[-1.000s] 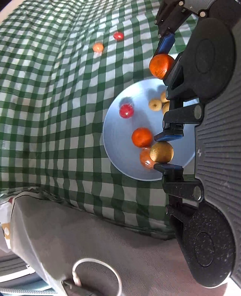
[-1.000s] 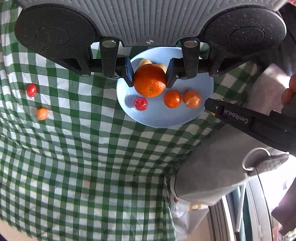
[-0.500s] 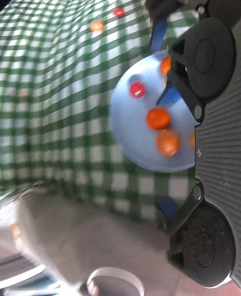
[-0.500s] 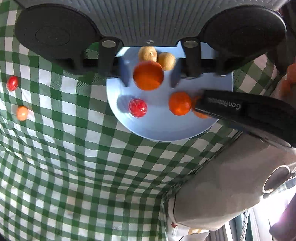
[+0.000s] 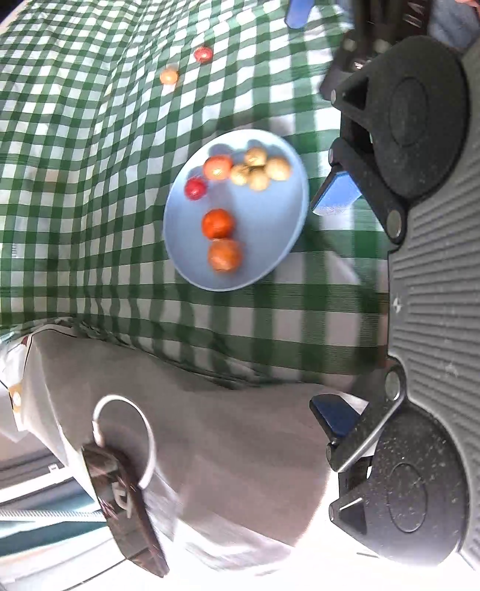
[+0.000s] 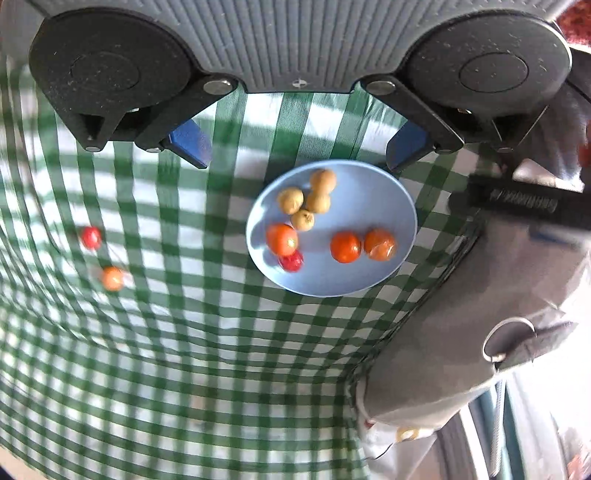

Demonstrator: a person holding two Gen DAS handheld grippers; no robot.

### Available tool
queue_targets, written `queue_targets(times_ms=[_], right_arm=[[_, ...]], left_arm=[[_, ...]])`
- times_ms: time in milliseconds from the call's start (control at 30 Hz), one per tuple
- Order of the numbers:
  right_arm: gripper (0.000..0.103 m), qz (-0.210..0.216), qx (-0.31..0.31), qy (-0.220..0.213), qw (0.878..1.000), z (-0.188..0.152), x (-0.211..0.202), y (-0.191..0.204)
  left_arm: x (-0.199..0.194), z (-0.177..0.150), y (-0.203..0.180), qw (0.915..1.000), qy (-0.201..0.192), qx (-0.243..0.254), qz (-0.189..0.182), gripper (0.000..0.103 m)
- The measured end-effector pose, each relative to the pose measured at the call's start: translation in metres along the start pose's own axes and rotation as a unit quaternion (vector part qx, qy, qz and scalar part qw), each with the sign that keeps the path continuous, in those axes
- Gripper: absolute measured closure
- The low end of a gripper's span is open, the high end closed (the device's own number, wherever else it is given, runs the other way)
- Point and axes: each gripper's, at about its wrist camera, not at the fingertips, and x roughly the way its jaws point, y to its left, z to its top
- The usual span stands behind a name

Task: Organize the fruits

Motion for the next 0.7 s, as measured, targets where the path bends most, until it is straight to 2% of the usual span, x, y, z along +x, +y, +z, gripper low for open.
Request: queue_targets(times_ms=[100, 333, 700], right_arm=[[0.002, -0.006, 0.011, -0.024, 1.000, -0.008, -0.020, 0.002], [0.001, 0.001, -0.009, -0.064, 0.998, -0.019, -0.051, 0.009], [0.001, 0.006, -0.022, -0.094, 0.995, -0.026, -0.076, 0.013]], left_arm=[[-0.014, -0.010, -0.001, 0.9999, -0.009, 0.004, 0.000, 0.000], [-0.043, -0.019, -0.004, 0.9994, -0.034, -0.004, -0.003, 0.000], [-0.067, -0.024, -0.010, 0.9985, -0.054, 0.001, -0.004, 0.000]])
